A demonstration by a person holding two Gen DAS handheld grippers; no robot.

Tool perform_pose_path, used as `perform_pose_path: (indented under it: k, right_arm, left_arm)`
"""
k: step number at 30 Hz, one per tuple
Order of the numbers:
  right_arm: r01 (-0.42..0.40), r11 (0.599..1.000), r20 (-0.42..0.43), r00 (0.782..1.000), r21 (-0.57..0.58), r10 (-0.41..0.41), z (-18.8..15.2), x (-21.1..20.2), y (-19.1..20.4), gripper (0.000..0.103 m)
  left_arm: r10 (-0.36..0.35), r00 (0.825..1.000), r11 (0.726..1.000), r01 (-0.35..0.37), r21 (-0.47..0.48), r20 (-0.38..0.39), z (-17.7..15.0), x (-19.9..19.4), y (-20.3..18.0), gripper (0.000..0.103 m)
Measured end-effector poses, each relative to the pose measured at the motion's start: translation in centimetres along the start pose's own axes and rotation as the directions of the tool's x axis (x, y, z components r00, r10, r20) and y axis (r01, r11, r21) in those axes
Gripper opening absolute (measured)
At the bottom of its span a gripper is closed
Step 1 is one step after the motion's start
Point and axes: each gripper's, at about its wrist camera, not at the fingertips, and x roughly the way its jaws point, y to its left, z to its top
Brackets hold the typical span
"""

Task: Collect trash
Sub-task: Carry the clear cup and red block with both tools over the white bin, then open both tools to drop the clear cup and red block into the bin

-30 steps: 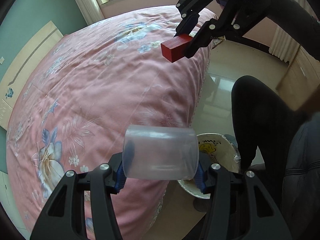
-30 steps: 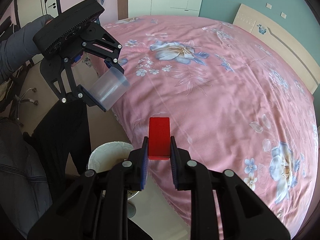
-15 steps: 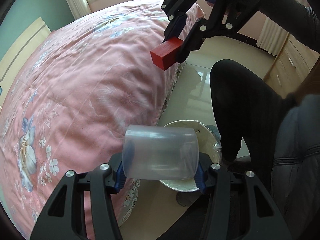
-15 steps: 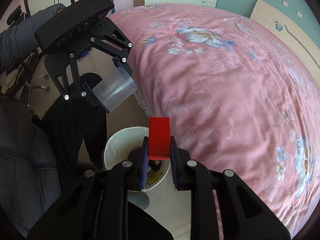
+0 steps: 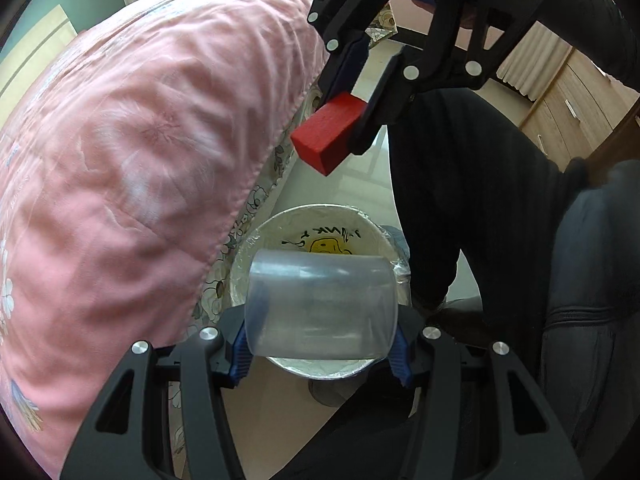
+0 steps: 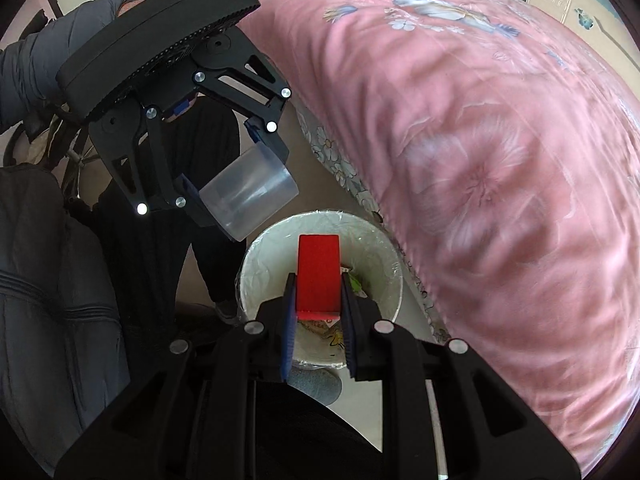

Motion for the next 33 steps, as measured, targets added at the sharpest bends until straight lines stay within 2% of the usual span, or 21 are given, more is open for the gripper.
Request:
perform_pose_path:
  k: [6,15,22,33]
  right_arm:
    - [-0.039,0.999,-0.047,0.998,0.037,0.040,-1.2,4.2,-0.3,0.021]
    - [-0.063,0.993,-0.118,0.990,0.099,0.075,-3.1,9.8,-1.5,0.021]
    - [-0.091,0.990,-0.191,0.975,0.112,0.111,-3.9,14.7,-1.5,0.021]
    - [-0.121,0.987,-0.212,0.967,0.106,0.141,-3.9,16.7,-2.1,0.021]
  left_arm:
    - [-0.051,0.997,0.998,0.049,-0.037,-0.050,-1.4,3.9,-0.4,0.056]
    - [-0.098,0.986,0.991,0.084,-0.101,-0.136,-3.3,9.3,0.2,0.056]
    - [-0.134,0.974,0.984,0.109,-0.143,-0.184,-3.5,13.4,1.0,0.056]
    - [-0.153,0.965,0.980,0.121,-0.155,-0.213,-3.8,15.5,1.7,0.056]
